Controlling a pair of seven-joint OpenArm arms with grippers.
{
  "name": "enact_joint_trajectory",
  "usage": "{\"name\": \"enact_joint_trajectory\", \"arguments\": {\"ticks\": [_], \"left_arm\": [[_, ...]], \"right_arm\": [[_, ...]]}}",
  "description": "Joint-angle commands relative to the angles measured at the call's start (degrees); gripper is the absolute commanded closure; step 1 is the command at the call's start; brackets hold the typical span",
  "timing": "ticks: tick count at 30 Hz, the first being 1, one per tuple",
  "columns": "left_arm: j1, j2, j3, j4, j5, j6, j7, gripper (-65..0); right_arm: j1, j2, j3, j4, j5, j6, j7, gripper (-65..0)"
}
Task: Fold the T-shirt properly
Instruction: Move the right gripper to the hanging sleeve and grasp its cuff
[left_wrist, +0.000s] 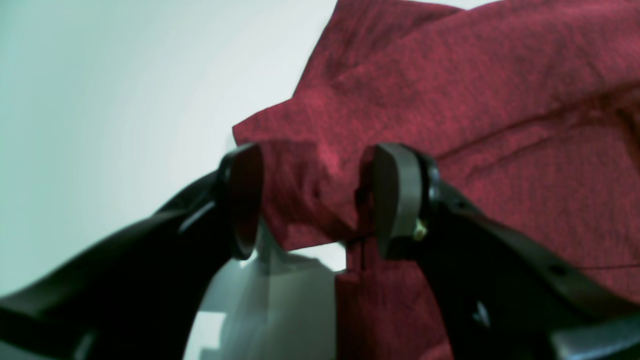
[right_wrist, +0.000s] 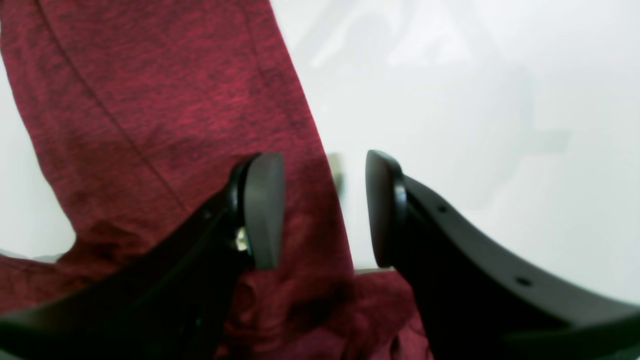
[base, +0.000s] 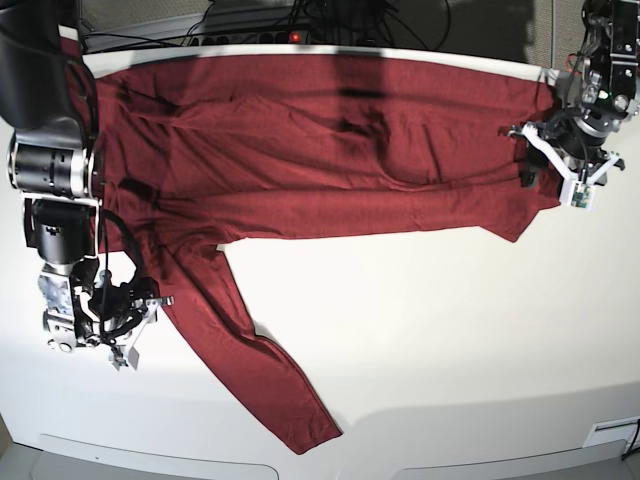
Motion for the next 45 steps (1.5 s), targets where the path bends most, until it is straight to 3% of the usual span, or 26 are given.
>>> {"name": "enact_joint_trajectory", "arguments": {"ticks": [1,6,11,17,21,29,31,33,41,45], "left_arm": [[-0.46,-0.81,-0.39,1.09,-0.37,0.22,-1.49,-33.9],[-0.48,-0.83,-0.39,1.09,-0.37,0.22,-1.44,-33.9],[-0.46,-0.83,-0.39,1.09,-0.39,0.22,-1.36,-33.9],[-0.46,-0.83,-0.39,1.09,-0.39,0.22,-0.26,-33.9],[-0.46,-0.83,-0.39,1.09,-0.39,0.22,0.04,-33.9],[-0.46,-0.83,-0.39,1.09,-0.39,0.22,0.04,-33.9],[-0.44,-0.83,-0.39,1.09,-0.44,0.22,0.07,-33.9],[-0.44,-0.81,-0.39,1.09,-0.46,0.22,0.15,-33.9],[-0.46,-0.83,-0.39,1.09,-2.12,0.22,0.20,-33.9],[-0.46,-0.83,-0.39,1.09,-2.10,0.22,0.20,-33.9]], "right_arm": [[1.25,0.61,0.22,0.87,-0.13,0.04,1.51,-26.7],[-2.62,0.24,0.22,0.87,-0.20,0.44,6.34,-26.7],[-3.65,-0.87,0.22,0.87,-0.15,2.43,5.51,-26.2],[-3.61,-1.11,0.22,0.87,-0.22,2.69,5.46,-12.5],[-3.61,-1.09,0.22,0.87,-2.95,2.64,5.46,0.0],[-2.71,0.00,0.24,1.33,-3.93,2.73,7.74,0.0],[-2.14,0.55,0.24,2.67,-3.15,4.81,7.91,0.0],[-1.90,1.20,0.24,5.09,-1.42,9.07,7.63,0.0],[-2.05,4.61,0.24,13.46,11.34,9.39,-3.04,0.0],[-3.39,6.40,0.24,17.51,19.08,9.39,-11.19,0.0]]}}
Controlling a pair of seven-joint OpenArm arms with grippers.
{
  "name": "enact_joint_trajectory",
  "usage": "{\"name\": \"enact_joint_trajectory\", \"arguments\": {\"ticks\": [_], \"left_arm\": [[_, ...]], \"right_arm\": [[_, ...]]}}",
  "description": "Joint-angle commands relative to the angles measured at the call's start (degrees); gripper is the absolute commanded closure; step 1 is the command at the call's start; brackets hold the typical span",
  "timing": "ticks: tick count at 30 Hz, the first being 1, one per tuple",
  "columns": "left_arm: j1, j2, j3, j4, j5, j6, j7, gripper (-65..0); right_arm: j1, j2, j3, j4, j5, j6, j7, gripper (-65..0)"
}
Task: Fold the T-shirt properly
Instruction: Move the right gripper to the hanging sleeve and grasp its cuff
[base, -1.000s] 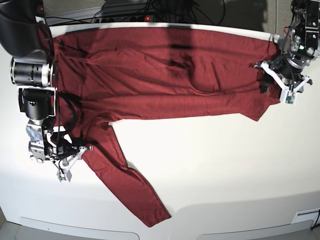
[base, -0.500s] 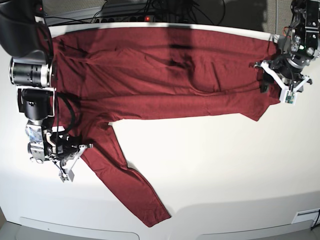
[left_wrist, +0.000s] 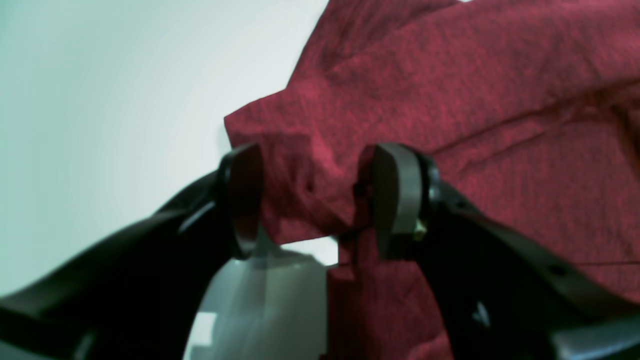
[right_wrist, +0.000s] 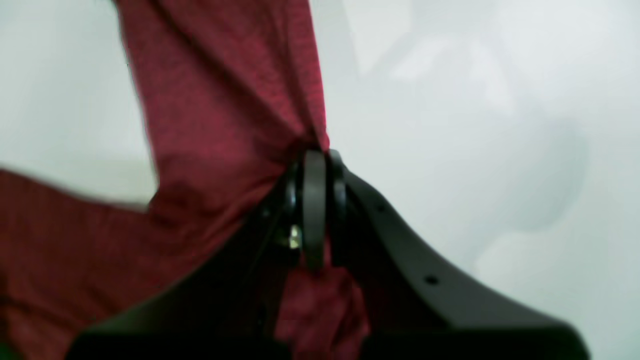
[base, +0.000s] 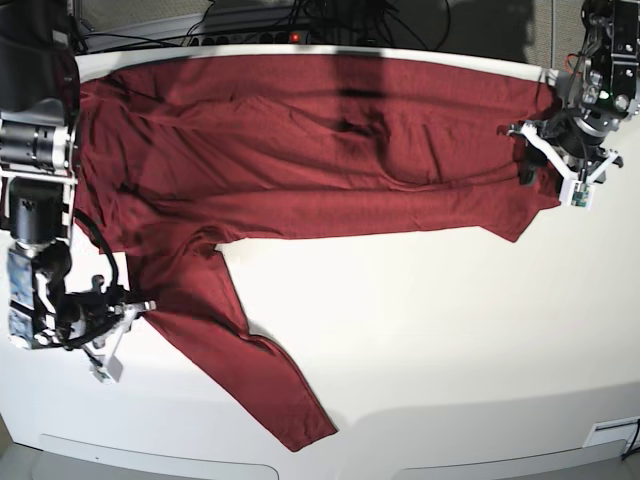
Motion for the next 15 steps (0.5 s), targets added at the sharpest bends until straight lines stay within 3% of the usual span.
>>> {"name": "enact_joint_trajectory", "arguments": {"ticks": [1,9,15], "left_arm": [[-0.48,-0.83,-0.39,1.09,-0.37,0.20,-1.31,-33.9],[-0.48,-0.83,-0.39,1.09,-0.37,0.20,-1.36,-33.9],[-0.48,-0.83,-0.39,1.09,-0.37,0.20,-1.33,-33.9]], "right_arm": [[0.90,1.07,0.26,2.78,1.90,0.28,-0.87,0.0],[-12.46,6.58,0.42,24.04,16.37,0.28,-8.76,0.0],[-19.67,11.37,2.38,35.98,21.44,0.28,-10.14,0.0]]}}
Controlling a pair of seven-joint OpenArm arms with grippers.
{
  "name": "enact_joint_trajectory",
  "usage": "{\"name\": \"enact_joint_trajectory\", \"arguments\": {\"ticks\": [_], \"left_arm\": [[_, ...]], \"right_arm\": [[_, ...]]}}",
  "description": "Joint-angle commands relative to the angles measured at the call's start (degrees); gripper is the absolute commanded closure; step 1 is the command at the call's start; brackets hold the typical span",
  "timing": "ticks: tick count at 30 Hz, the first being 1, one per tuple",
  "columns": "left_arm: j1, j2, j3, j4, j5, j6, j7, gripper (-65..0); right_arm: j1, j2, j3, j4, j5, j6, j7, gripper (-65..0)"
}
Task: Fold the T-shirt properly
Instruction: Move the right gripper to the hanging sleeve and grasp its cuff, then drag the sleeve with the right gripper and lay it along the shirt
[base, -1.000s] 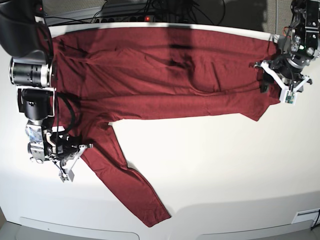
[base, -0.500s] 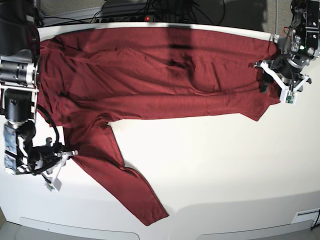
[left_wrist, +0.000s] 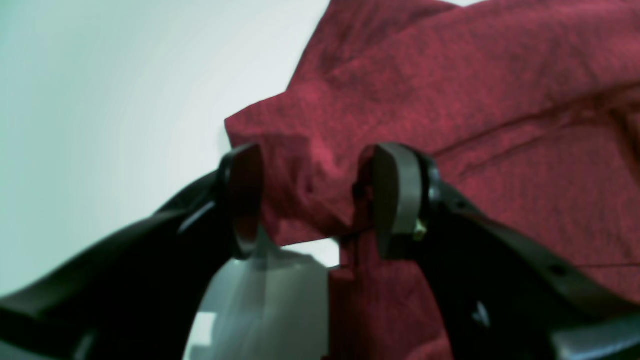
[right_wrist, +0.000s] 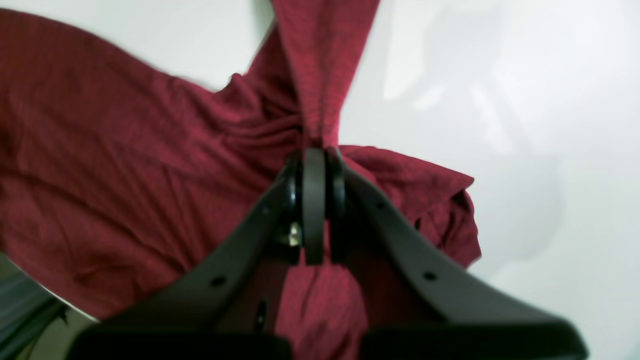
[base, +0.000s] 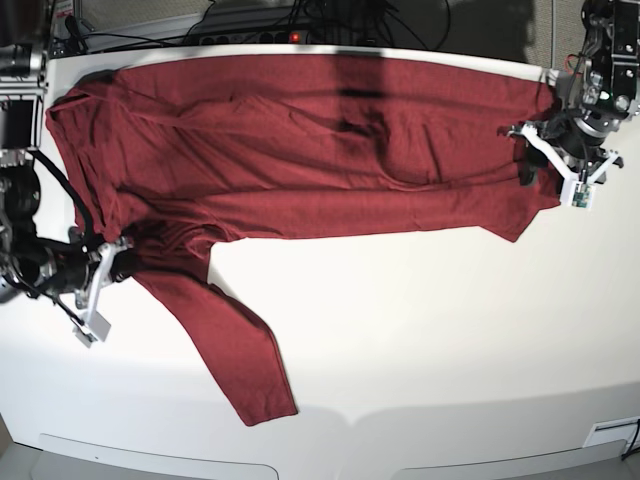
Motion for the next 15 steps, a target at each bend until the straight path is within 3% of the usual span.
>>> {"name": "enact_joint_trajectory", "arguments": {"ticks": [1,10,15], "left_arm": [[-0.35,-0.81,-0.37,1.09,-0.28,0.20,-1.38,-33.9],[-0.35,-0.81,-0.37,1.09,-0.31,0.20,-1.51,-33.9],[-0.33,-0.81,-0.37,1.09,-0.31,0.20,-1.53,-33.9]], "right_arm": [[0.66,1.95,1.66,2.08,1.55,0.25,0.37,0.0],[-5.20,2.64,11.87,7.96,12.50,0.25,-6.32,0.0],[-9.70,2.67,14.82,8.46,14.49,0.25,-8.07,0.0]]}}
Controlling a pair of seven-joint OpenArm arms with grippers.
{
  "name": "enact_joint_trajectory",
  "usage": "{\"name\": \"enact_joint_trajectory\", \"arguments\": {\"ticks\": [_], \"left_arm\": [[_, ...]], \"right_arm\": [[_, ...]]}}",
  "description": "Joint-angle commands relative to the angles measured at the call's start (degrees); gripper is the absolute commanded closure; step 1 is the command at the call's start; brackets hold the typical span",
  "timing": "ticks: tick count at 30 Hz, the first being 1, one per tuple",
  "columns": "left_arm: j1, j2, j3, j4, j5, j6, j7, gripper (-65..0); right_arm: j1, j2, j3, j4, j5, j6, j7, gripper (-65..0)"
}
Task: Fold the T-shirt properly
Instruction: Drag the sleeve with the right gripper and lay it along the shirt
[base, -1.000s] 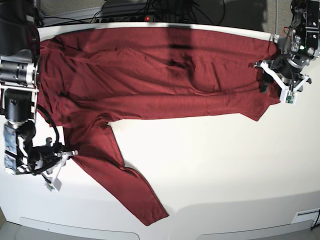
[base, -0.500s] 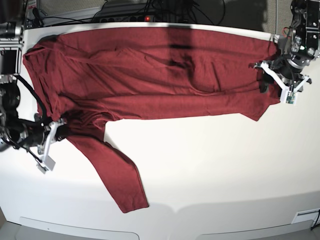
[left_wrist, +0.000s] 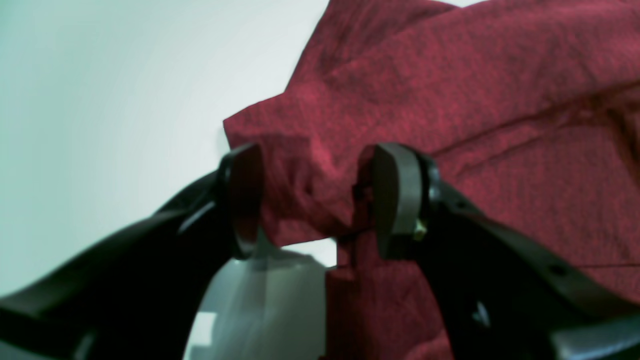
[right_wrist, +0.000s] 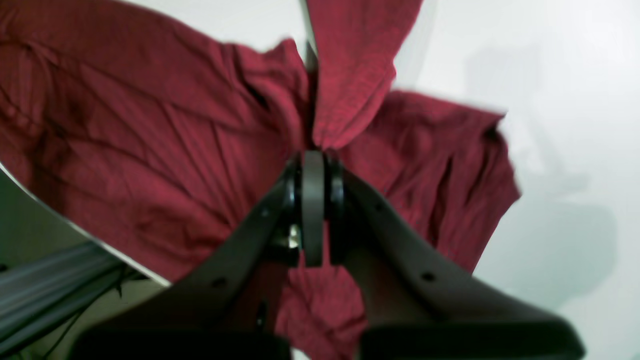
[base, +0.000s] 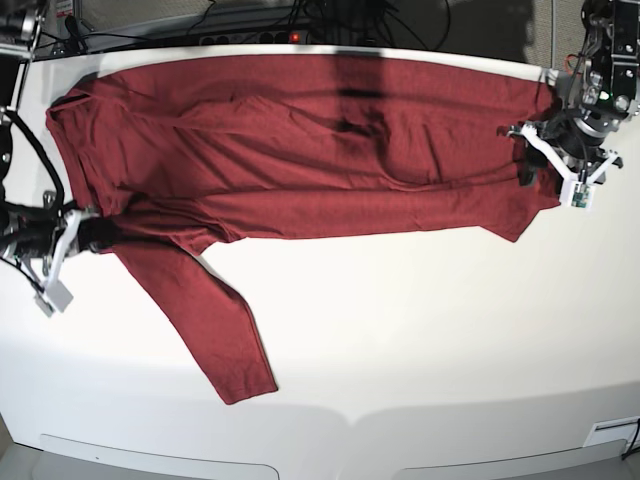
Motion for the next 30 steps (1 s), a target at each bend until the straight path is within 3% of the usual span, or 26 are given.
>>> {"name": "enact_joint_trajectory", "arguments": {"ticks": [1,9,18,19,22,24,30], "left_arm": [[-0.33,-0.83,-0.39,1.09,-0.24,0.22,-1.51,-33.9],[-0.35,-0.83,-0.39,1.09,-0.26,0.22,-1.75,-33.9],[-0.35,-0.83,-0.39,1.09,-0.26,0.22,-1.70,-33.9],[-0.33,-0.81,-0.39,1.09,-0.26,0.22,-1.73,-33.9],[-0.33,-0.83,-0.39,1.09,-0.26,0.22,-1.68,-33.9],[-0.33,-0.83,-0.39,1.09,-0.26,0.22,-1.68,-33.9],[-0.35,-0.83,-0.39,1.09,-0.26,0.22,-1.77,-33.9]], "right_arm": [[0.28,1.31,1.33,0.98,1.55,0.06,0.24,0.0],[-6.43,1.29,8.33,4.74,3.91,0.06,-0.94,0.0],[-7.76,-1.49,8.46,4.92,3.67,0.06,-0.87,0.0],[-7.78,-1.88,8.46,4.92,3.67,0.06,-0.83,-2.9],[-7.76,-2.86,8.46,4.92,3.65,0.06,-0.55,-20.4],[-7.76,-3.21,8.46,4.92,3.63,0.06,0.26,-27.2],[-7.56,-3.30,8.48,4.92,3.63,0.06,1.20,-29.1]]}}
